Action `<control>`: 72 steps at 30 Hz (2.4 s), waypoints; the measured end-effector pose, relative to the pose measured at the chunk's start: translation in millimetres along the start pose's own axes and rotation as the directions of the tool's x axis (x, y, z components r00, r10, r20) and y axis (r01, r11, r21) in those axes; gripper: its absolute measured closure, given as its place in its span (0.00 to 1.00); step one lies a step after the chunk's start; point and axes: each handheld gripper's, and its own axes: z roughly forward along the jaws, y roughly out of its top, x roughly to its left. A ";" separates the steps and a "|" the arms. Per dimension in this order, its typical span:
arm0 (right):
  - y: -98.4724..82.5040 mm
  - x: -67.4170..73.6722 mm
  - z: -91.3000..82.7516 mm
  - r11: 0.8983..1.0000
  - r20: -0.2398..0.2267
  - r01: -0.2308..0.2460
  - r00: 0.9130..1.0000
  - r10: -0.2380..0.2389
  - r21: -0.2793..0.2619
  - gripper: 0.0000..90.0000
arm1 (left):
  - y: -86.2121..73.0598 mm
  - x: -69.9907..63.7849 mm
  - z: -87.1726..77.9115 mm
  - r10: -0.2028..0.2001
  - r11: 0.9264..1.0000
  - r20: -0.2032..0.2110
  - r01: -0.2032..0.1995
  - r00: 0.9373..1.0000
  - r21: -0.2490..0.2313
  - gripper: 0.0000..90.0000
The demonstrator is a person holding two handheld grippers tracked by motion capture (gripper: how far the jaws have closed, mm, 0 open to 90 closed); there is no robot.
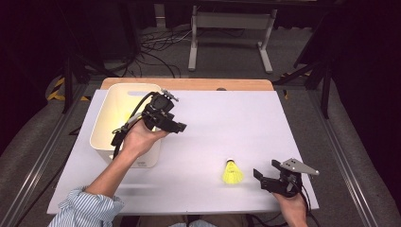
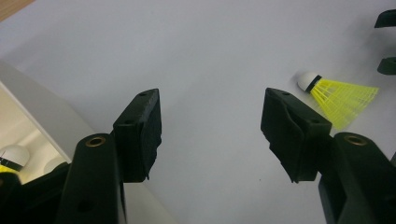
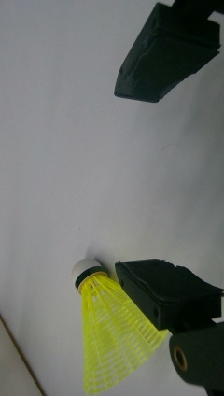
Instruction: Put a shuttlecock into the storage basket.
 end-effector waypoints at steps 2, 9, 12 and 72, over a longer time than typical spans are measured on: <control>0.2 -0.1 0.2 1.000 0.000 0.001 1.000 -0.001 -0.001 0.16 | -1.9 -0.6 0.0 -0.004 1.000 0.000 0.004 1.000 -0.005 0.43; 2.4 2.2 0.1 1.000 0.001 0.019 1.000 -0.019 -0.005 0.16 | -5.1 -3.7 1.9 0.002 1.000 0.005 -0.002 1.000 -0.010 0.43; 3.8 4.1 -0.2 0.999 0.000 0.033 0.999 -0.033 -0.004 0.17 | -5.3 -6.0 3.0 0.008 1.000 0.008 -0.007 1.000 -0.010 0.43; 44.9 65.5 21.8 0.917 -0.135 0.213 0.975 -0.177 0.338 0.88 | -19.5 -21.6 26.1 0.026 0.999 0.029 -0.027 0.999 0.032 0.42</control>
